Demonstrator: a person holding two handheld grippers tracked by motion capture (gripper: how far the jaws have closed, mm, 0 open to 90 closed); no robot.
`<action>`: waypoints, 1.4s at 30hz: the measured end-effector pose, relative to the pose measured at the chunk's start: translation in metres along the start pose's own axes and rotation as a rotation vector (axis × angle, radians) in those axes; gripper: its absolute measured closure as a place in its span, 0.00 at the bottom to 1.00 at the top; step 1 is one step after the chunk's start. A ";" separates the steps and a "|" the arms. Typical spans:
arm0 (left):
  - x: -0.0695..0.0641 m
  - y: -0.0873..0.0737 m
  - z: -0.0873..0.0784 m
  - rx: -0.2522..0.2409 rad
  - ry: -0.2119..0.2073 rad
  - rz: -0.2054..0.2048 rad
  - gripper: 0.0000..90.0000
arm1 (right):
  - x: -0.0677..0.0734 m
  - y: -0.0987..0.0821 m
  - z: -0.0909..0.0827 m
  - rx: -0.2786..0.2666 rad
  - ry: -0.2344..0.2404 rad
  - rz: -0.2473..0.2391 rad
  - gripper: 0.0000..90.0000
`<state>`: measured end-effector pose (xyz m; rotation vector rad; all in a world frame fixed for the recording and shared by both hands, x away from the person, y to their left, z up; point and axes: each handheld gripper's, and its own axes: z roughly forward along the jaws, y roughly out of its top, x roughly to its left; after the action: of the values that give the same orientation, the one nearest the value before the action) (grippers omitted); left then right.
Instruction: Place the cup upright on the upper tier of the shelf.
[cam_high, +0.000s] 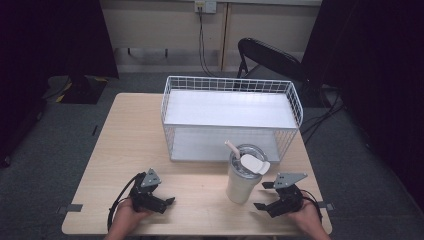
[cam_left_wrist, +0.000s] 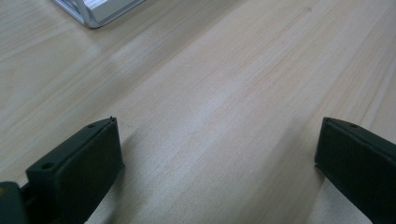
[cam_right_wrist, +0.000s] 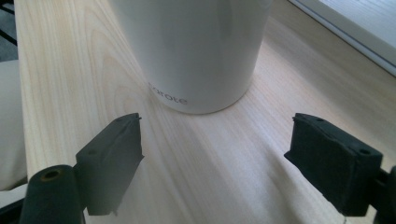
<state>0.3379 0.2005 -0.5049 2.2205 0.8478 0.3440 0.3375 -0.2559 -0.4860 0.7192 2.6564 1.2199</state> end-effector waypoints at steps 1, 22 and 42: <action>0.000 0.000 0.000 0.000 0.000 0.000 0.00 | 0.000 0.002 0.000 0.001 -0.005 -0.007 0.18; 0.000 0.000 0.000 0.000 0.000 0.000 0.00 | -0.002 0.024 -0.003 -0.142 0.048 0.017 0.16; 0.000 0.000 0.000 0.000 0.000 0.000 0.00 | -0.002 0.033 -0.001 -0.206 0.079 0.012 0.14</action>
<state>0.3378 0.2005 -0.5048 2.2206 0.8481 0.3441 0.3510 -0.2390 -0.4614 0.6676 2.5381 1.5264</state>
